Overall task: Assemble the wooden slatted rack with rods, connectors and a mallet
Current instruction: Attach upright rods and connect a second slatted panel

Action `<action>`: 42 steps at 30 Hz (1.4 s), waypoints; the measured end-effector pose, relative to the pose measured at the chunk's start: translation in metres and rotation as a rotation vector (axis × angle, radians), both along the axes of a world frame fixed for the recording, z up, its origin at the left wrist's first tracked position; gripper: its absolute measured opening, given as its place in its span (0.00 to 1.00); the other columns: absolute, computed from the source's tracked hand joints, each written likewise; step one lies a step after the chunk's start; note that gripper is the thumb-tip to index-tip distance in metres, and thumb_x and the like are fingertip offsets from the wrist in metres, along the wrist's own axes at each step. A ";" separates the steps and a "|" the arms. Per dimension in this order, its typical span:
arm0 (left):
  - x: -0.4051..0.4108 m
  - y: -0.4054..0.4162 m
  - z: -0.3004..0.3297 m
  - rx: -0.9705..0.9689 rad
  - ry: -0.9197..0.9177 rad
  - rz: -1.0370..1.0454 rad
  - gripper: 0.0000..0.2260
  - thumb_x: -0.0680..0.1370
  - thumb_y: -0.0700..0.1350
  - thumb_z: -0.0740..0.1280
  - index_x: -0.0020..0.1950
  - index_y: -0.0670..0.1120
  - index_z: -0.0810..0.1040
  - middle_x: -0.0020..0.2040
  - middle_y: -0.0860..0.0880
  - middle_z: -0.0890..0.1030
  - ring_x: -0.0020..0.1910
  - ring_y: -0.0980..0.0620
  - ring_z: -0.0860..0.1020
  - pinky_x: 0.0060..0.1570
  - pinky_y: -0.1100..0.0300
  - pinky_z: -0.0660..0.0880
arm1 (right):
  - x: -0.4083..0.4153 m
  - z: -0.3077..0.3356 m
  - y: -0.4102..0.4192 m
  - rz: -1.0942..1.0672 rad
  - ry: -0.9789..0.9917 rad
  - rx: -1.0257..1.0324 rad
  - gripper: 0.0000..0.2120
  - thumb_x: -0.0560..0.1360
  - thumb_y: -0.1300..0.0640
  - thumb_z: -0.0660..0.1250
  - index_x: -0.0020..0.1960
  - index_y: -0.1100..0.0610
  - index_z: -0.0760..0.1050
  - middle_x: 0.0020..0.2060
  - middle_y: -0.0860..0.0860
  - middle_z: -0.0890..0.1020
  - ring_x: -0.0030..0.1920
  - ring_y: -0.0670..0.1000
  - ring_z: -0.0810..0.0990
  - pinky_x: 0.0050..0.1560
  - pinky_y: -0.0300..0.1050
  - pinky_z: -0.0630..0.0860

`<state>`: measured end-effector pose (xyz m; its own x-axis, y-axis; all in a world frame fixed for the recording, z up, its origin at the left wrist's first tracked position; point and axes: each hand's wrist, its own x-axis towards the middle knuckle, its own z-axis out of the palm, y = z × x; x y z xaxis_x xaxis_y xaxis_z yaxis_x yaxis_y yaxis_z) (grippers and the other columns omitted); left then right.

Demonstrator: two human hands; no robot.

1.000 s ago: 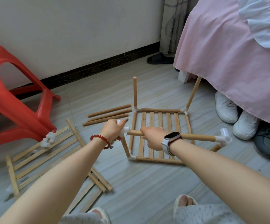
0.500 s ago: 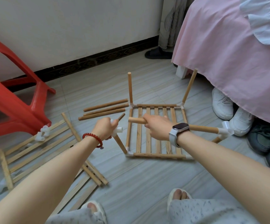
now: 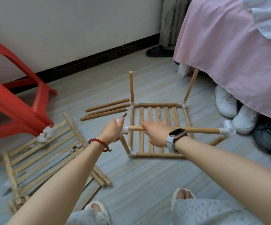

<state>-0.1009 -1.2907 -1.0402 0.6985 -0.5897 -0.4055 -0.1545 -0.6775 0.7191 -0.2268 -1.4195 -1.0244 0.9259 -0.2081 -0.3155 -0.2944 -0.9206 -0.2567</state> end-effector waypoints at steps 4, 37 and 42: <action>-0.007 -0.006 -0.006 0.010 -0.036 0.017 0.15 0.83 0.53 0.51 0.49 0.43 0.68 0.47 0.37 0.82 0.28 0.51 0.71 0.28 0.60 0.68 | -0.004 -0.006 0.006 0.042 -0.078 -0.086 0.05 0.81 0.54 0.54 0.57 0.52 0.65 0.37 0.47 0.71 0.36 0.50 0.70 0.42 0.46 0.67; -0.001 -0.024 -0.030 -0.283 0.326 0.452 0.11 0.82 0.43 0.58 0.60 0.42 0.74 0.33 0.49 0.84 0.40 0.53 0.81 0.54 0.53 0.75 | 0.024 -0.015 0.005 0.115 -0.085 -0.333 0.11 0.82 0.52 0.53 0.52 0.55 0.73 0.28 0.47 0.64 0.29 0.50 0.67 0.30 0.43 0.62; -0.016 -0.034 -0.022 -0.140 0.106 0.379 0.11 0.81 0.48 0.60 0.58 0.43 0.74 0.41 0.49 0.82 0.38 0.57 0.77 0.37 0.61 0.70 | -0.001 -0.008 -0.013 0.172 -0.059 -0.090 0.15 0.79 0.43 0.56 0.58 0.52 0.70 0.42 0.45 0.75 0.41 0.47 0.74 0.44 0.41 0.70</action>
